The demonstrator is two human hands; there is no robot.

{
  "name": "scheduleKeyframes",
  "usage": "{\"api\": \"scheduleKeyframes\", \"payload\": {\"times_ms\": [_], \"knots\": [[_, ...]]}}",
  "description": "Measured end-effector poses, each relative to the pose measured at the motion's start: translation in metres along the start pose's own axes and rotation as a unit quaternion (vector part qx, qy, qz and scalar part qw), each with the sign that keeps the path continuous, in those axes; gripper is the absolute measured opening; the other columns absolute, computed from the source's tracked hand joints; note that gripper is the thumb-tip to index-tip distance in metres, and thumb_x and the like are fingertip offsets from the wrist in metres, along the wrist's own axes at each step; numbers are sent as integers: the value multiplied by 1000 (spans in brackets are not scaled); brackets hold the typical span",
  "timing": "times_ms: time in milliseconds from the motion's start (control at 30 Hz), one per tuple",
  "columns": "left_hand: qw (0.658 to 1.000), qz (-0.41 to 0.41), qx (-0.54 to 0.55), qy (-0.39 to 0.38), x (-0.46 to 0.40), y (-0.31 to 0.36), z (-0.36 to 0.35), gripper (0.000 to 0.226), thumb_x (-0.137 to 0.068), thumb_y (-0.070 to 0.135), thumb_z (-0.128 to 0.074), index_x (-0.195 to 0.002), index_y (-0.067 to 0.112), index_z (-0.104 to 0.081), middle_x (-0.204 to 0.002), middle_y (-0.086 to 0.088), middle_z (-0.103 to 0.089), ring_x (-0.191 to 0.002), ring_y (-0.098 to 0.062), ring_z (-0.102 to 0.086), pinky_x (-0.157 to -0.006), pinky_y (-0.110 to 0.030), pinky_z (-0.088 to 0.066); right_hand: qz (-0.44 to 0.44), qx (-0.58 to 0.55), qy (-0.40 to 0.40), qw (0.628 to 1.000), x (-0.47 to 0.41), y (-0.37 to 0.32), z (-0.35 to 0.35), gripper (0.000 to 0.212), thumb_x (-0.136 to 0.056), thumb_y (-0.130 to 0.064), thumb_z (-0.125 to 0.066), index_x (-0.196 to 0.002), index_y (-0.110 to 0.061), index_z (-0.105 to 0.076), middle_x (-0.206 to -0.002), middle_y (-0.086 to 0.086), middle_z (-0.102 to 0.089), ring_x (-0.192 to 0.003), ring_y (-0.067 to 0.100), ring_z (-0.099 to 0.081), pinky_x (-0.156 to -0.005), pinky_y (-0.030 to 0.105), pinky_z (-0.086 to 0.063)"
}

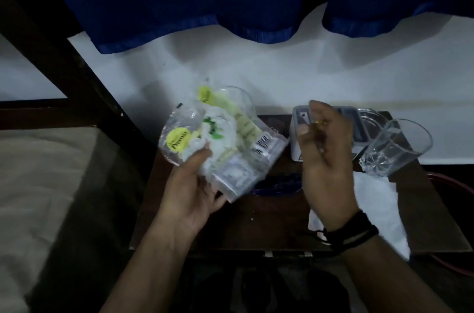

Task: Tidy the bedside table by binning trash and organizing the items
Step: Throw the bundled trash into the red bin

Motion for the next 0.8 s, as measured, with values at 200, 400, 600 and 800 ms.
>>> {"api": "scheduleKeyframes", "payload": {"times_ms": [200,400,600,800], "knots": [[997,48,21,49,0,-8,4,8,-93,35,-55,-94,32,-63,-75,18,-75,-56,1,-69,-70,-36,-39,-150,-37,-235,960,18,26,-29,106,-72,-16,-91,-153,-35,-25,-154,-2,-36,-131,3,-49,-110,24,-45],[988,29,-144,-46,16,-32,-26,19,-94,26,-51,-102,33,-66,-92,12,-79,-73,-7,-76,-91,-43,-39,-154,-243,-239,928,25,4,-42,105,-69,-6,-82,-150,-38,-25,-145,-22,-51,-132,0,-54,-97,19,-51],[951,-89,-279,-98,29,-24,-41,27,-100,17,-48,-117,28,-65,-94,-2,-80,-79,-15,-77,-55,-20,-53,-190,-234,-170,938,19,18,-36,53,-95,-1,-64,-142,-21,-52,-129,8,-69,-117,29,-68,-89,47,-59],[795,-385,-454,-120,19,-13,-31,65,-87,39,-71,-146,32,-45,-143,1,-53,-131,-17,-54,-100,-25,-51,-296,-321,-89,895,17,30,-29,32,-87,15,-49,-104,0,-72,-92,13,-76,-81,25,-73,-77,42,-60]]}}
Point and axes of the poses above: each hand's wrist, its own x-axis away from the middle knuckle, its own z-axis out of the back of the hand, y = z × x, the point moved 5 cm from there along -x, towards the middle knuckle
